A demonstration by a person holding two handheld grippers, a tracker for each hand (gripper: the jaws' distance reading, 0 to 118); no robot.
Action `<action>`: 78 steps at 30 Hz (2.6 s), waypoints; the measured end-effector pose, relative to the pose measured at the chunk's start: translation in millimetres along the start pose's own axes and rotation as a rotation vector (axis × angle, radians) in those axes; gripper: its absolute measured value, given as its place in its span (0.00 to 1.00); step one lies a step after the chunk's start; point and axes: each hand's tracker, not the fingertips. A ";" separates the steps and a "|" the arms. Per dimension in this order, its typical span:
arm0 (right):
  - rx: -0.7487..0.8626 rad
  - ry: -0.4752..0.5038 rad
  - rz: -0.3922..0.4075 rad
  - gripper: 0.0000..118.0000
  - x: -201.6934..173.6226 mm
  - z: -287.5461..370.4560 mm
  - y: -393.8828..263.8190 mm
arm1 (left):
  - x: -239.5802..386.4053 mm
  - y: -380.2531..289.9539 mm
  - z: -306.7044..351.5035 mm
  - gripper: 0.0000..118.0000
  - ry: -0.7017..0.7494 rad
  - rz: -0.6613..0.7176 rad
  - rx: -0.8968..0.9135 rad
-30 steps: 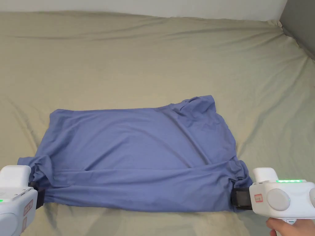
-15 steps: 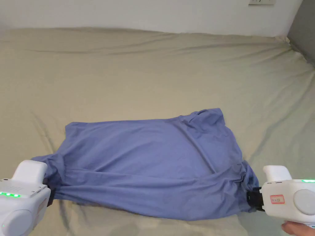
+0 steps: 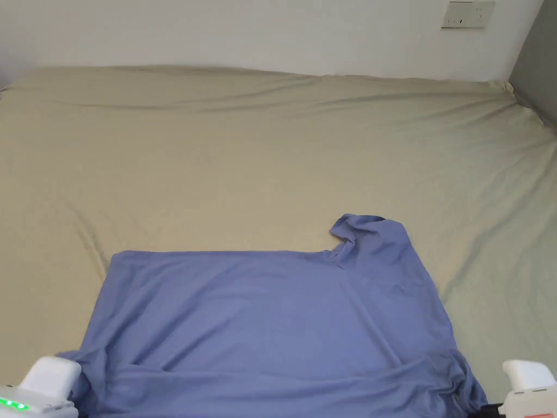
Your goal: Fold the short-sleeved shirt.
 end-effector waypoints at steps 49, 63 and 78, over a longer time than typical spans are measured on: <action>0.956 -0.146 0.425 0.02 -193.1 110.1 79.8 | 62.8 135.3 129.8 0.00 0.065 0.102 0.854; 0.762 -0.216 0.348 0.02 -120.0 42.0 118.0 | -82.4 214.5 -98.9 0.98 0.066 0.243 0.372; 0.652 -0.202 0.274 0.02 -93.5 23.1 138.6 | -55.1 240.2 -133.4 0.01 0.029 0.151 0.257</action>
